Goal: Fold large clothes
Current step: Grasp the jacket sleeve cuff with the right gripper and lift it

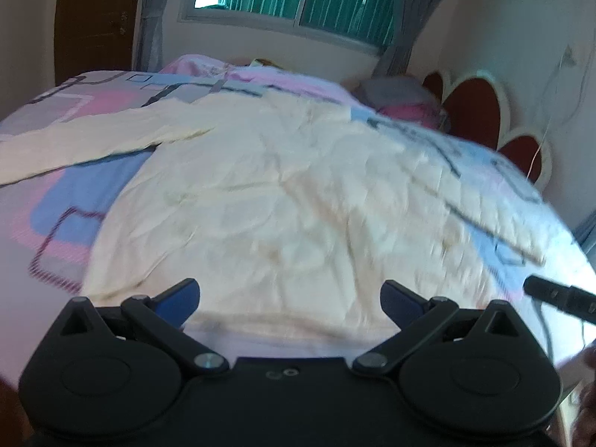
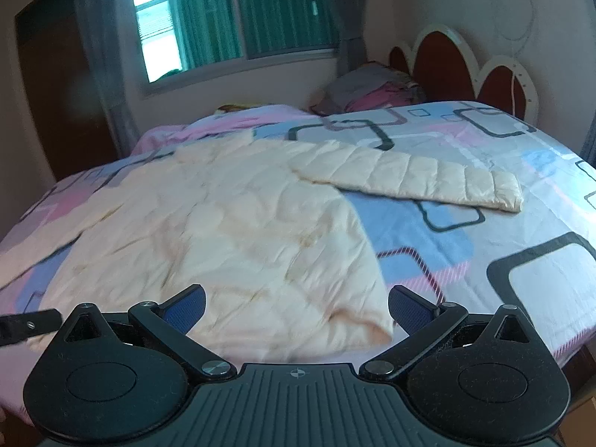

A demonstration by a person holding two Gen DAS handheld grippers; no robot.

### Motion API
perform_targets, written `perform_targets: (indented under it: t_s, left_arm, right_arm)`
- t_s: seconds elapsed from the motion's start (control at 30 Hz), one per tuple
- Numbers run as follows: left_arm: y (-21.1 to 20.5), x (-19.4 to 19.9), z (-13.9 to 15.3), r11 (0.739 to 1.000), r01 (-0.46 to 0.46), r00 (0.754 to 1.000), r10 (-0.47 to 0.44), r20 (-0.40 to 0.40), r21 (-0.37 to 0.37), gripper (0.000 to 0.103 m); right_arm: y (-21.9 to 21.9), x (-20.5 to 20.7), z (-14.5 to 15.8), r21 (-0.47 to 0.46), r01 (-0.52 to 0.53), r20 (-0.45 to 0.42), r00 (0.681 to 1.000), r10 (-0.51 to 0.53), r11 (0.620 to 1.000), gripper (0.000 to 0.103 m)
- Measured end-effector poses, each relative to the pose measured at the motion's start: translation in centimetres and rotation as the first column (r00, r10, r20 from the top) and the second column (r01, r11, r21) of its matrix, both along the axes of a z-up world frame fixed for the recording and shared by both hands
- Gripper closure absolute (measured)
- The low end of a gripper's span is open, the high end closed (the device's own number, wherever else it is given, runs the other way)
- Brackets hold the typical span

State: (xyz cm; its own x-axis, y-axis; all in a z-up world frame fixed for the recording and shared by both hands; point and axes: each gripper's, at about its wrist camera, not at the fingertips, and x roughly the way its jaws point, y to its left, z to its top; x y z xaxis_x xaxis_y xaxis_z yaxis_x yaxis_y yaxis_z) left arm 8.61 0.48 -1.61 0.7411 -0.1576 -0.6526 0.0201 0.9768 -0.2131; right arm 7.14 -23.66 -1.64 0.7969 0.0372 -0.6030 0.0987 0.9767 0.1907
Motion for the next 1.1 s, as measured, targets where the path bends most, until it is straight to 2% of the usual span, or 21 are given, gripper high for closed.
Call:
perform_targets:
  t_s: [0.13, 0.23, 0.4, 0.43, 0.53, 0.63, 0.77, 0.8, 0.87, 0.9, 0.93, 0.97, 1.0, 1.1]
  left_arm:
    - [-0.1, 4.7, 0.0, 0.998, 0.052, 0.999, -0.052, -0.005, -0.045, 0.0]
    - [-0.7, 7.4, 0.3, 0.997, 0.082, 0.997, -0.082, 0.003, -0.011, 0.0]
    - [-1.9, 10.6, 0.2, 0.994, 0.103, 0.99, -0.104, 0.092, 0.021, 0.0]
    - [-2.3, 11.4, -0.2, 0.994, 0.104, 0.99, -0.107, 0.089, 0.041, 0.0]
    - [-4.1, 13.8, -1.3, 0.982, 0.163, 0.986, -0.164, 0.011, 0.091, 0.001]
    - [-6.0, 15.3, -3.2, 0.973, 0.178, 0.983, -0.183, 0.026, 0.148, 0.001]
    - [-8.7, 17.7, -6.7, 0.945, 0.194, 0.98, -0.175, -0.094, 0.264, 0.005]
    - [-9.2, 18.2, -7.2, 0.944, 0.187, 0.979, -0.155, -0.131, 0.273, 0.011]
    - [-9.2, 18.5, -6.6, 0.969, 0.133, 0.988, -0.111, -0.111, 0.21, 0.006]
    - [-9.5, 18.7, -6.1, 0.977, 0.108, 0.992, -0.094, -0.082, 0.182, 0.0]
    - [-9.8, 19.1, -5.8, 0.98, 0.093, 0.995, -0.084, -0.062, 0.174, 0.0]
    - [-10.5, 19.7, -5.6, 0.98, 0.082, 0.996, -0.074, -0.053, 0.181, 0.0]
    - [-11.3, 20.7, -5.4, 0.978, 0.073, 0.997, -0.064, -0.052, 0.193, 0.0]
    - [-12.7, 22.7, -5.2, 0.985, 0.026, 0.999, -0.018, -0.05, 0.171, 0.0]
  right_arm:
    - [-1.2, 3.6, -0.2, 0.0, 0.066, -0.019, 0.998, -0.066, 0.998, 0.0]
    - [-2.3, 6.1, 0.0, 0.0, 0.121, -0.028, 0.992, -0.12, 0.993, 0.0]
    - [-5.9, 8.6, 0.0, 0.06, 0.215, -0.008, 0.977, -0.215, 0.975, 0.0]
    - [-6.7, 9.0, -0.1, 0.068, 0.237, -0.012, 0.971, -0.237, 0.969, 0.0]
    - [-10.0, 9.7, -0.6, 0.086, 0.312, -0.018, 0.95, -0.312, 0.946, 0.0]
    - [-13.3, 10.4, -1.3, 0.106, 0.368, -0.026, 0.93, -0.367, 0.924, 0.0]
    - [-17.5, 12.2, -3.0, 0.119, 0.405, -0.042, 0.914, -0.403, 0.907, 0.001]
    - [-18.8, 13.0, -3.6, 0.13, 0.416, -0.057, 0.909, -0.412, 0.9, 0.001]
    - [-21.0, 14.2, -4.6, 0.167, 0.436, -0.072, 0.9, -0.43, 0.884, 0.001]
    - [-21.8, 14.7, -5.1, 0.174, 0.442, -0.074, 0.897, -0.436, 0.88, 0.001]
    - [-22.5, 15.3, -5.6, 0.179, 0.446, -0.08, 0.895, -0.439, 0.877, 0.008]
    - [-23.2, 15.8, -6.3, 0.196, 0.451, -0.095, 0.892, -0.441, 0.871, 0.033]
    - [-24.0, 16.4, -7.1, 0.218, 0.464, -0.118, 0.886, -0.448, 0.859, 0.039]
    - [-25.4, 17.2, -8.8, 0.274, 0.478, -0.153, 0.878, -0.453, 0.835, 0.039]
